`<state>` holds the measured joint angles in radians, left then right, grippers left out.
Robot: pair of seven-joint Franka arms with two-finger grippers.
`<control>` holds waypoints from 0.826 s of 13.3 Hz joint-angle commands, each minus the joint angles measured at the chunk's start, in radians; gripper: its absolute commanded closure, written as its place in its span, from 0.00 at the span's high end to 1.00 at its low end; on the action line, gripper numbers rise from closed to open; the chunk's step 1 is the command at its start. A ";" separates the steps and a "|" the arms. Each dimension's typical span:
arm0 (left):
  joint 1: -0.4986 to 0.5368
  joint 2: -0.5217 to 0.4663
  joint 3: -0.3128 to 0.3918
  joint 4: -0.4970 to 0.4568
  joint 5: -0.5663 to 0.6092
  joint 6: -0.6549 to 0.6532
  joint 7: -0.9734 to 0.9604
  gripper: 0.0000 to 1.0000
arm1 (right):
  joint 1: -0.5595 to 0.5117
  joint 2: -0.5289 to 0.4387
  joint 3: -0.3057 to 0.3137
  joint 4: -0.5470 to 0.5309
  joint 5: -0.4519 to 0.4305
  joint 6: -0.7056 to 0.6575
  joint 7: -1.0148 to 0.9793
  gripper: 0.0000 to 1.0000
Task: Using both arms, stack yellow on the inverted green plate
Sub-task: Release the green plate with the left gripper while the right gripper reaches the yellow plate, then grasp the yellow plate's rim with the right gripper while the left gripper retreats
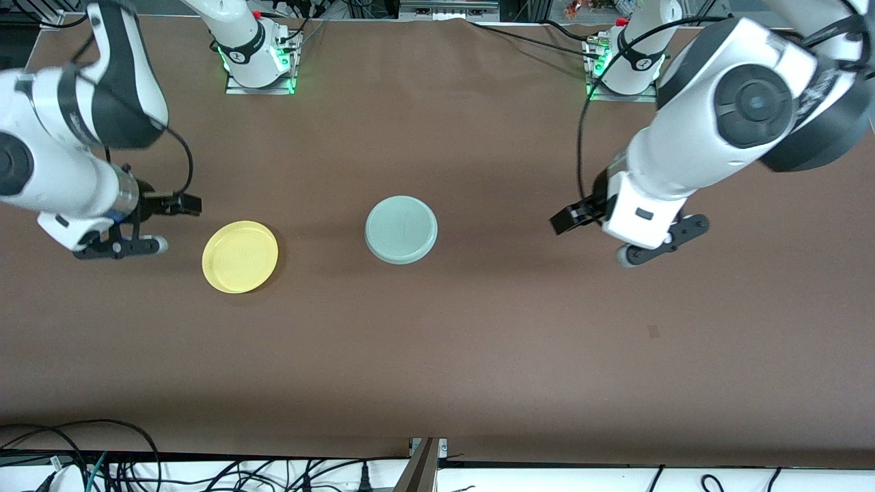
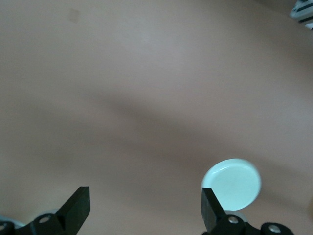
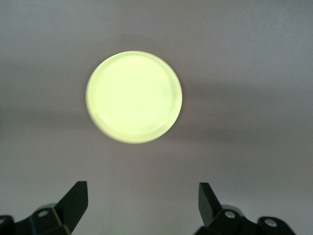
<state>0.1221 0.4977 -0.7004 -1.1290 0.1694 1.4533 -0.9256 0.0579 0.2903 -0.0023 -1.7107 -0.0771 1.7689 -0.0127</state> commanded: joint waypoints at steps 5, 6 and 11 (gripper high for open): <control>0.143 -0.200 -0.004 -0.029 -0.021 -0.188 0.270 1.00 | -0.168 0.185 0.005 -0.093 0.166 0.236 -0.188 1.00; 0.155 -0.223 -0.004 -0.029 -0.022 -0.208 0.281 1.00 | -0.179 0.223 0.005 -0.093 0.193 0.268 -0.194 1.00; 0.201 -0.269 0.001 0.012 -0.027 -0.283 0.367 1.00 | -0.193 0.308 0.005 -0.093 0.266 0.360 -0.196 0.54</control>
<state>0.2892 0.2489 -0.7001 -1.1257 0.1693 1.1950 -0.6185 -0.1267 0.6042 -0.0065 -1.8059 0.1642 2.1235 -0.1979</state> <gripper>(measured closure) 0.000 0.317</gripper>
